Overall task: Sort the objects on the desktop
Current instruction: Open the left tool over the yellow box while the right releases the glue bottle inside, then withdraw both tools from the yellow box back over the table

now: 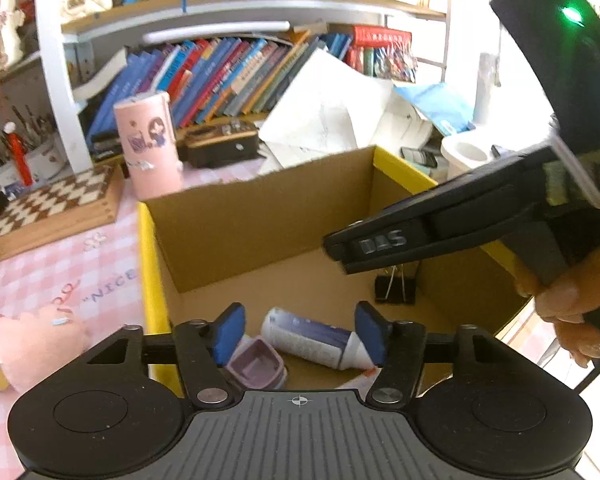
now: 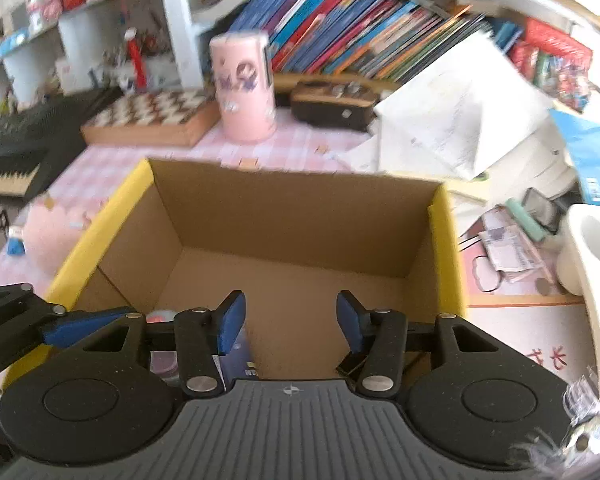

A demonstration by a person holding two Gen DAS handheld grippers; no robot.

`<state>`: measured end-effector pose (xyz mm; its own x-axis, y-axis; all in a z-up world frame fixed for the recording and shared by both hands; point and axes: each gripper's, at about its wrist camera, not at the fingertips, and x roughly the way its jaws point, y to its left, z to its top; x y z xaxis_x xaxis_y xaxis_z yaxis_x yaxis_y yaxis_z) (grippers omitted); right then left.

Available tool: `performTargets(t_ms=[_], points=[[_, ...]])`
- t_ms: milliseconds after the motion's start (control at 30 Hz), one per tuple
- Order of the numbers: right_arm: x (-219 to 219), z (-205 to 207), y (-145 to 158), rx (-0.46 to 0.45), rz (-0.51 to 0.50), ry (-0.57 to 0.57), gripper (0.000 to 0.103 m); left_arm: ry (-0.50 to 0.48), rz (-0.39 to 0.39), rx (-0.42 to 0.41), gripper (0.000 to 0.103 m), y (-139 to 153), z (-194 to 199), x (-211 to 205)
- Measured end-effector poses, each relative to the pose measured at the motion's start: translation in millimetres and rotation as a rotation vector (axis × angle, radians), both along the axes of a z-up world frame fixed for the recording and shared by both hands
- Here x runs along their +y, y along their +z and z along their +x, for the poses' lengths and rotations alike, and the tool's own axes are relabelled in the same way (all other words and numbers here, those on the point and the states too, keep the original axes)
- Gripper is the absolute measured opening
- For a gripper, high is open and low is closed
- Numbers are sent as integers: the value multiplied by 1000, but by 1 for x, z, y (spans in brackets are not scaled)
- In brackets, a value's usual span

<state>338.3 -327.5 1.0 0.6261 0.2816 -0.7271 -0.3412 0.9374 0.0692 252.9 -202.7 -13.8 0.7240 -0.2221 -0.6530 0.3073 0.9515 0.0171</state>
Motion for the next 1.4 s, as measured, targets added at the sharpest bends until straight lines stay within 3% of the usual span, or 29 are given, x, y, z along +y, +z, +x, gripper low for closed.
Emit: performTargets(t_ms=[400,733,1333,1400], points=[[-21,-61,46,-207,67,-121,59,102,-66,-138,74,39,-47,31],[-14,-118,54,-305,88,-217,63,189,-96,-156,77,44,-76,69],[30,-210,22,-265,1,-378,66,113,-114,-85,78,23,-132,111],[37,-222,20,-255,-1,-391,67,101,-112,-68,82,21,-141,117]])
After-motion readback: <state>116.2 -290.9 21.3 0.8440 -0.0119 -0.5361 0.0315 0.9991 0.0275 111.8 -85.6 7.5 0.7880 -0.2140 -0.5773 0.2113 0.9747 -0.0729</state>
